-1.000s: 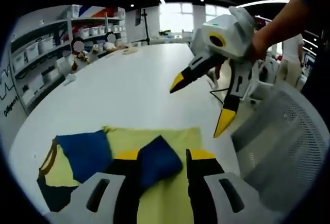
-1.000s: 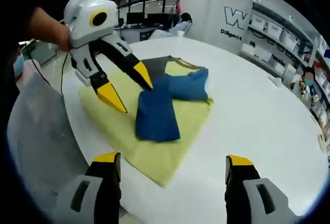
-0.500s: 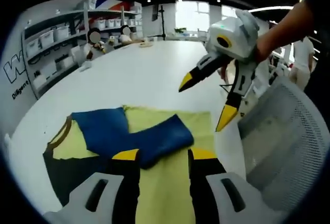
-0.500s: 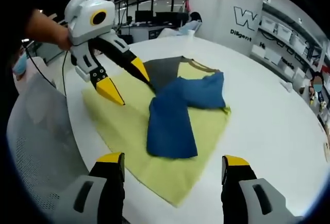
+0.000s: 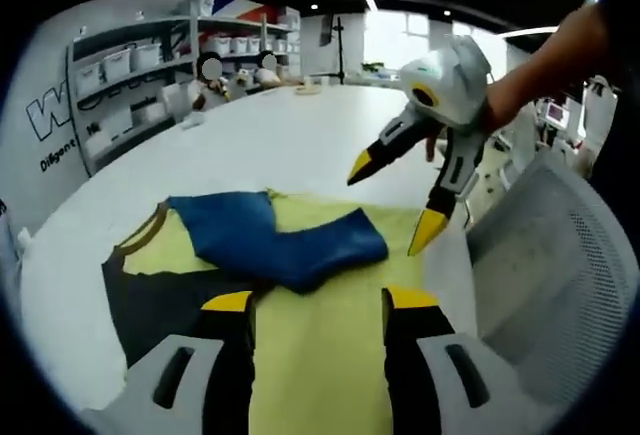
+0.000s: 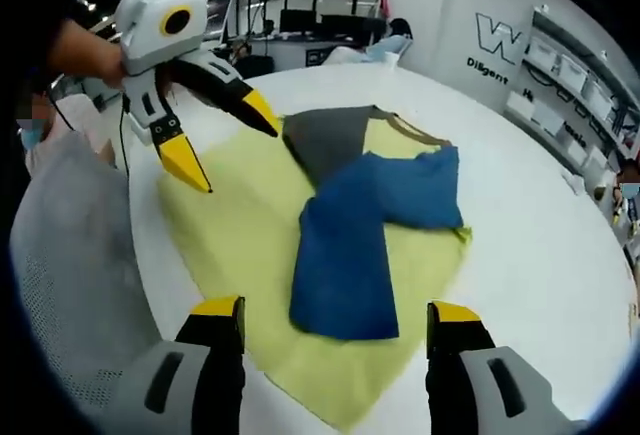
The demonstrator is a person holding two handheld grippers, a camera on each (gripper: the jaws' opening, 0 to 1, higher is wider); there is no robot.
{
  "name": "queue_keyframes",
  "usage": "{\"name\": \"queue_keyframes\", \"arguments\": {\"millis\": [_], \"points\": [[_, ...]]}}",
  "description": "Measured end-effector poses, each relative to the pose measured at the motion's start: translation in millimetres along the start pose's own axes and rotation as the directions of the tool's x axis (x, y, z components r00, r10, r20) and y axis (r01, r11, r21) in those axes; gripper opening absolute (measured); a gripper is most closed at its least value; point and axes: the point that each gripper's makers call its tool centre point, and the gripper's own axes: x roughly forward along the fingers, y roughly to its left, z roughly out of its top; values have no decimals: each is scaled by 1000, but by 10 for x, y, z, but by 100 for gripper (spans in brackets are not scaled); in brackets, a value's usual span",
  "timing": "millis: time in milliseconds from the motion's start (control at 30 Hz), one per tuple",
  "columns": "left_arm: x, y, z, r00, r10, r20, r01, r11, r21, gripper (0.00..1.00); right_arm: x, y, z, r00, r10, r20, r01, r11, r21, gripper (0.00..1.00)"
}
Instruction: Fold the garment on the visible template until the final outline fits inside the template.
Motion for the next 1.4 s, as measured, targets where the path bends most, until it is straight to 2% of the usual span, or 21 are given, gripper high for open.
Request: {"name": "queue_keyframes", "arguments": {"millis": [133,267,467,567,700,833,1100,1233,1400], "points": [[-77,65,-87,999,30,-13,-30,999,-32,55,59,18,9,1000,13,-8,-13,1000,-11,71],[-151,94,-128,999,52,-10,-53,997,-47,55,121,29,-4,999,26,-23,-27,999,-19,70],[-256,111,-175,997,77,-15,-78,995,-57,55,176,11,-2,999,41,-28,-41,999,4,64],[-314,115,-213,996,90,-23,-91,995,-40,51,194,-11,-23,998,48,-28,-47,998,42,61],[-370,122,-272,994,99,-34,-101,993,-54,50,210,-63,-76,999,36,-32,-32,995,97,55],[-447,136,-310,992,119,-35,-120,991,-51,44,213,-84,-142,998,33,-56,-28,996,86,43],[-597,115,-404,989,143,-37,-145,989,-36,39,132,-91,-143,999,31,-37,-28,996,86,41],[-678,126,-476,986,160,-42,-162,986,-42,36,105,-181,-136,1000,7,-26,-5,996,91,40],[-742,138,-553,984,174,-47,-177,982,-64,36,142,-258,-183,999,-11,-41,17,987,157,38]]}}
